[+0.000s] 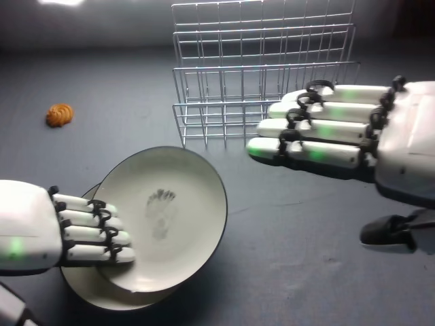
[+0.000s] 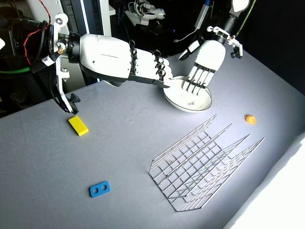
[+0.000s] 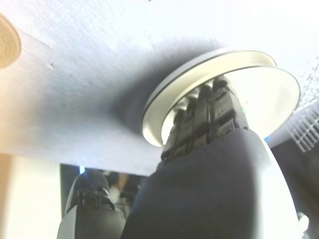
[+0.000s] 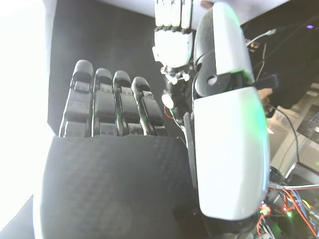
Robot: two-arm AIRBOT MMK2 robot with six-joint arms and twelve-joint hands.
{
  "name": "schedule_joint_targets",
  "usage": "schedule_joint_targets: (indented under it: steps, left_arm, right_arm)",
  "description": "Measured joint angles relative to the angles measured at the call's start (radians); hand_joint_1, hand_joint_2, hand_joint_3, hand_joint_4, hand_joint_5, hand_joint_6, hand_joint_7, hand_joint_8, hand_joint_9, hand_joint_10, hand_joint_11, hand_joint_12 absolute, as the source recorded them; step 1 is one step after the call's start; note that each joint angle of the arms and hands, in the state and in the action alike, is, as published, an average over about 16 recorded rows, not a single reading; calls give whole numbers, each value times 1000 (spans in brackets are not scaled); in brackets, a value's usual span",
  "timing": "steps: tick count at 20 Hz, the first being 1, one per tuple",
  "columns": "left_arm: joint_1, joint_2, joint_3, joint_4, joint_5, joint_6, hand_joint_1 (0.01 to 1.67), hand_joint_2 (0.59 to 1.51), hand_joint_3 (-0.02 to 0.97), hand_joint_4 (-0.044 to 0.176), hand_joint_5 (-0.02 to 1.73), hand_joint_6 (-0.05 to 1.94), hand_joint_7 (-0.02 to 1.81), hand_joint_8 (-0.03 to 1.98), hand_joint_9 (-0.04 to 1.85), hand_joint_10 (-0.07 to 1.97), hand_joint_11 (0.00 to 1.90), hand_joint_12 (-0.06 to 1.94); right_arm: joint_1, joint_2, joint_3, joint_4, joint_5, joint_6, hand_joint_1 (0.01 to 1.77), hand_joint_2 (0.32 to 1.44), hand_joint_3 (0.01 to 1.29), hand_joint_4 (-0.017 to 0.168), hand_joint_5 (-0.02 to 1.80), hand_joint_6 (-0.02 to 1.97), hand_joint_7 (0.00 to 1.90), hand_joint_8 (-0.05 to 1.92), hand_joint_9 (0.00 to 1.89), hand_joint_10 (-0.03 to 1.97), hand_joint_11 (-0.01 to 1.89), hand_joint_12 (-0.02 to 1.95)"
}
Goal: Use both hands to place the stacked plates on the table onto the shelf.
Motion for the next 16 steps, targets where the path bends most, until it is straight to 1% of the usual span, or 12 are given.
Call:
schedule_joint_targets:
  steps: [4,8,16]
  left_arm:
    - [-6,-15,-17,-41,36,-10,23,1065,15,5,-6,-22,-14,-22,4,-9,17,-15]
    - [-10,-28,-28,-86,63,-11,23,1066,14,5,-4,-17,-14,-24,6,-10,16,-17]
    - [-17,-40,-35,-143,86,-12,23,1070,14,5,-1,-9,-15,-24,10,-10,16,-18]
  right_arm:
    - [15,-67,31,2,-4,-53,1156,986,16,0,11,19,21,14,19,5,13,180]
    - [33,-157,80,3,-19,-114,1155,985,16,0,11,19,21,14,19,5,13,180]
    - [54,-344,204,6,-95,-222,1151,983,17,0,12,19,21,14,20,6,13,197]
